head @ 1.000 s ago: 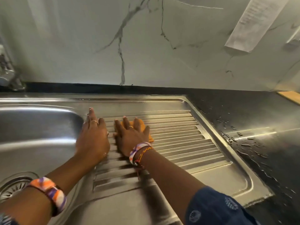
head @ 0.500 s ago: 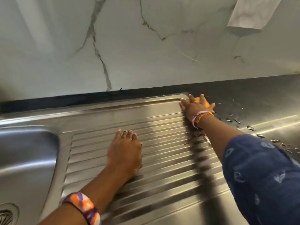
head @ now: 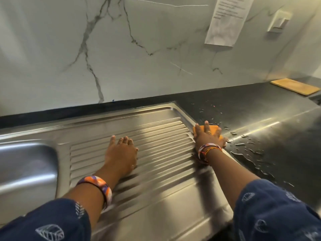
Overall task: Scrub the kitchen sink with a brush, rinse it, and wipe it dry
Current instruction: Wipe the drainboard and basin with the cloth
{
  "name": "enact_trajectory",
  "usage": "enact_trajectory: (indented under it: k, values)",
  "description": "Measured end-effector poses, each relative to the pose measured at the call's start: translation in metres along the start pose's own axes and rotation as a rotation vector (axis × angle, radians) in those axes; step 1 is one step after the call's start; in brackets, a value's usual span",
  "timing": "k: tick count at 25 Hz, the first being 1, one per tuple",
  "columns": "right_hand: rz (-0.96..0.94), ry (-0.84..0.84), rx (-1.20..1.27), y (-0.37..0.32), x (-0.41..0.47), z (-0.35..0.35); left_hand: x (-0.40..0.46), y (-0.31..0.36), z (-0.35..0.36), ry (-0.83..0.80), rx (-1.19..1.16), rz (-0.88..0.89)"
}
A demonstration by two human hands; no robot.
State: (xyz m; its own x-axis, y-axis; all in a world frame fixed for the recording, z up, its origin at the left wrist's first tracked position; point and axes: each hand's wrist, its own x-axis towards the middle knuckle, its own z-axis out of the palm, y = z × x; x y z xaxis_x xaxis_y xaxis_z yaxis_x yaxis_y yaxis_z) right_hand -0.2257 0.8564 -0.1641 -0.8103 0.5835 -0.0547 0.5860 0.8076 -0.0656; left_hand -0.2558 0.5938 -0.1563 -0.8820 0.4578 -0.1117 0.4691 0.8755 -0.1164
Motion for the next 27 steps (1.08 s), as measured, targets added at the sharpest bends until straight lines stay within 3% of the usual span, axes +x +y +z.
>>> enact_trajectory:
  k: [10,13,16,22,27]
  values:
    - [0.319,-0.137,-0.002,0.067,-0.154,-0.016,-0.083,-0.045,0.022,0.055,-0.213,-0.045]
    - [0.237,-0.248,0.001,0.065,-0.167,-0.016,-0.115,-0.067,0.021,-0.001,-0.244,-0.074]
    - [0.248,-0.174,0.115,0.041,-0.196,-0.008,-0.147,-0.095,0.026,-0.106,-0.31,-0.085]
    - [0.08,-0.108,0.182,-0.044,-0.286,-0.003,-0.204,-0.13,0.033,-0.324,-0.436,0.189]
    - [-0.081,-0.083,0.122,-0.116,-0.351,0.009,-0.238,-0.16,0.028,-0.455,-0.545,0.267]
